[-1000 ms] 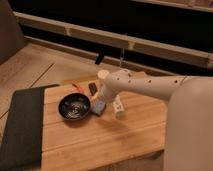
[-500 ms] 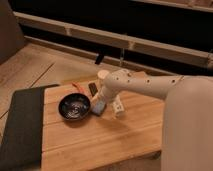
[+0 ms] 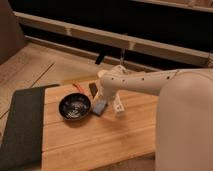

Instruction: Place the white sponge in the ceramic bowl

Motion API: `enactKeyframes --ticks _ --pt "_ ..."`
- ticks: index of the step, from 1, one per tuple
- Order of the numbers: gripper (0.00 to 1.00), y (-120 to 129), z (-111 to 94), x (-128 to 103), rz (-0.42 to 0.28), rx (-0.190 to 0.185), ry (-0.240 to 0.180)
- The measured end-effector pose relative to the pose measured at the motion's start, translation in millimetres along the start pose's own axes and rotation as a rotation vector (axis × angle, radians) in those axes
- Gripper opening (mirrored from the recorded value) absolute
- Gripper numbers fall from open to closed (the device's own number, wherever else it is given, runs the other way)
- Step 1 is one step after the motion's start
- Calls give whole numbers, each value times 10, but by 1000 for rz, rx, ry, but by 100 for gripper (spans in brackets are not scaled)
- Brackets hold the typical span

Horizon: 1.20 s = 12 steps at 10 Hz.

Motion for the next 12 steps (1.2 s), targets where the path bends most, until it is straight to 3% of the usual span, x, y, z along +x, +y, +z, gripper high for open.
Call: enactKeyframes --ticks 5,12 --pt "65 -120 384 13 47 15 49" --pt "65 120 579 -97 -16 7 84"
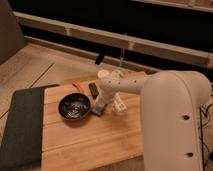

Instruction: Place the white sponge in the ceramic bowl

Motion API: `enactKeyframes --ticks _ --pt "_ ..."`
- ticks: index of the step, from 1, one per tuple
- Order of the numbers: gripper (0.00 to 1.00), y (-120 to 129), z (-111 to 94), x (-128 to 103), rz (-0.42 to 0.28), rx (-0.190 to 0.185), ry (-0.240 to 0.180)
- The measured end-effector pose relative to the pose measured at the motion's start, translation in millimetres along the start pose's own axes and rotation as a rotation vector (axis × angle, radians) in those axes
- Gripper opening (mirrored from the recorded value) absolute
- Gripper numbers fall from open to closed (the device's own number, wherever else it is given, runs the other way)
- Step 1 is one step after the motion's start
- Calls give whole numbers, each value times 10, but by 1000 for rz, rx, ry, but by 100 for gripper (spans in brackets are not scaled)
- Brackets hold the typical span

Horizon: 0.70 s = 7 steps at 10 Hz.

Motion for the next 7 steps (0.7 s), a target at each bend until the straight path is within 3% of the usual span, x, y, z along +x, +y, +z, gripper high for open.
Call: enactKeyframes --ticks 5,7 --pt "65 -24 266 31 -7 29 70" --pt "53 -61 414 82 -2 39 107"
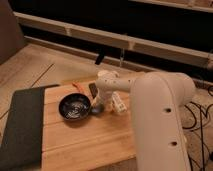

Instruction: Place the white sponge in the ceramic bowl

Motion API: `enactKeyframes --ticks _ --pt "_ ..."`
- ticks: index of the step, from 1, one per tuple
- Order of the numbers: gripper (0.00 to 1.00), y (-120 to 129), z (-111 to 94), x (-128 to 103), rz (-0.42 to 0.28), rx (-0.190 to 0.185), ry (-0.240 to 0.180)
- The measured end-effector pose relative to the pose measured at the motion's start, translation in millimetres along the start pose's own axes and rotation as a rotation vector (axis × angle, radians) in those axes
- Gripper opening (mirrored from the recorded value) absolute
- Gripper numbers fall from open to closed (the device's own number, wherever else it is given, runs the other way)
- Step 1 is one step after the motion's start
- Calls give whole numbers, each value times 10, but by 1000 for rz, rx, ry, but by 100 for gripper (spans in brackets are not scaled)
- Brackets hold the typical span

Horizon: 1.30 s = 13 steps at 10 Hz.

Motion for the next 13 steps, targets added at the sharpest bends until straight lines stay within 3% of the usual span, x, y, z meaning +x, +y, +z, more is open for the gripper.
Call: enactKeyframes --ticks 2,5,7,13 --pt "34 51 20 -8 -20 13 0" --pt "5 74 -116 -40 -62 37 -35" --pt "0 203 -315 -54 -70 15 -73" --pt "0 388 -1004 60 -105 -11 -174"
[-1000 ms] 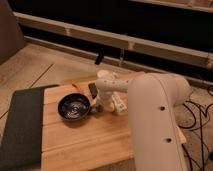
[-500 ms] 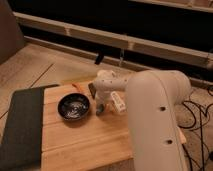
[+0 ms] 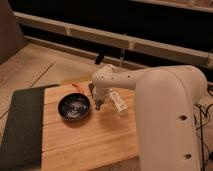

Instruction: Place the white sponge in the ceramic bowl

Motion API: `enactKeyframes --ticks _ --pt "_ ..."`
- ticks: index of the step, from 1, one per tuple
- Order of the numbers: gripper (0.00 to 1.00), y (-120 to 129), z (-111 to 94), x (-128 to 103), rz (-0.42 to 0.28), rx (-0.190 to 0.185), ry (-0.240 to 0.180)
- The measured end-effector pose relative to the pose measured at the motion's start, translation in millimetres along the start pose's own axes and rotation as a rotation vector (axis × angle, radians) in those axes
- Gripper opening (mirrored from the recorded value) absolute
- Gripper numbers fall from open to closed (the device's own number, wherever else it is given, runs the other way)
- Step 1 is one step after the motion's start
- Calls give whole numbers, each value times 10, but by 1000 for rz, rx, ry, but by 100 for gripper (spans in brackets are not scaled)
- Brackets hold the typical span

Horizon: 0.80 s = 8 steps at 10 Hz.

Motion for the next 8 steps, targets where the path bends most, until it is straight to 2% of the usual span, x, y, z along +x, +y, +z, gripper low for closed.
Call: enactKeyframes --ticks 1,3,5,7,8 --pt "0 129 -119 7 -37 -9 -12" --pt "0 534 -185 77 -127 -32 -11" --pt "0 961 -141 207 -205 -58 10" --pt "2 1386 9 374 -296 -75 44" --pt "4 1483 71 412 -317 -79 55"
